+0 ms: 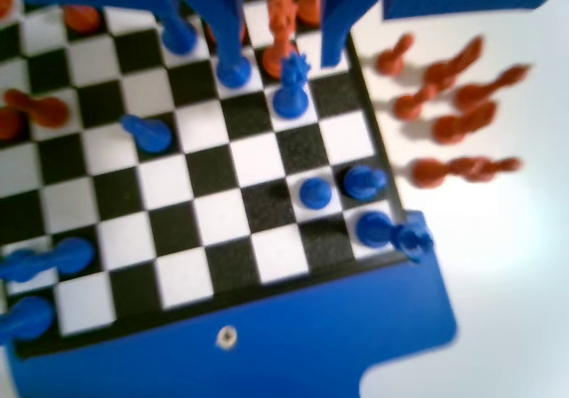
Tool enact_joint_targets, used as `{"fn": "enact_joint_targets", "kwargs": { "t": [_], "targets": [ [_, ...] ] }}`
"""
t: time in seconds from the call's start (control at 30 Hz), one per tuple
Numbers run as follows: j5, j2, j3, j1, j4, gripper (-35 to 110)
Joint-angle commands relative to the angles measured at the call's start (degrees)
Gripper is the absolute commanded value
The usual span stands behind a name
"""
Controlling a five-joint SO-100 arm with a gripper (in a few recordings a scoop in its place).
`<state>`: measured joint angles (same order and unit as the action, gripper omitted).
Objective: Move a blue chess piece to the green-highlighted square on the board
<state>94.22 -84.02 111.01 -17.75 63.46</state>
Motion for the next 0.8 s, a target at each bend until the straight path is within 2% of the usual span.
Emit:
{"fn": "enact_joint_targets", "kwargs": {
  "t": [0.0,0.77],
  "targets": [
    [1.4,-4.0,0.0,-1.4,0.1,16],
    [4.5,3.3,1.3,-2.4,-6.9,15]
  ]
}}
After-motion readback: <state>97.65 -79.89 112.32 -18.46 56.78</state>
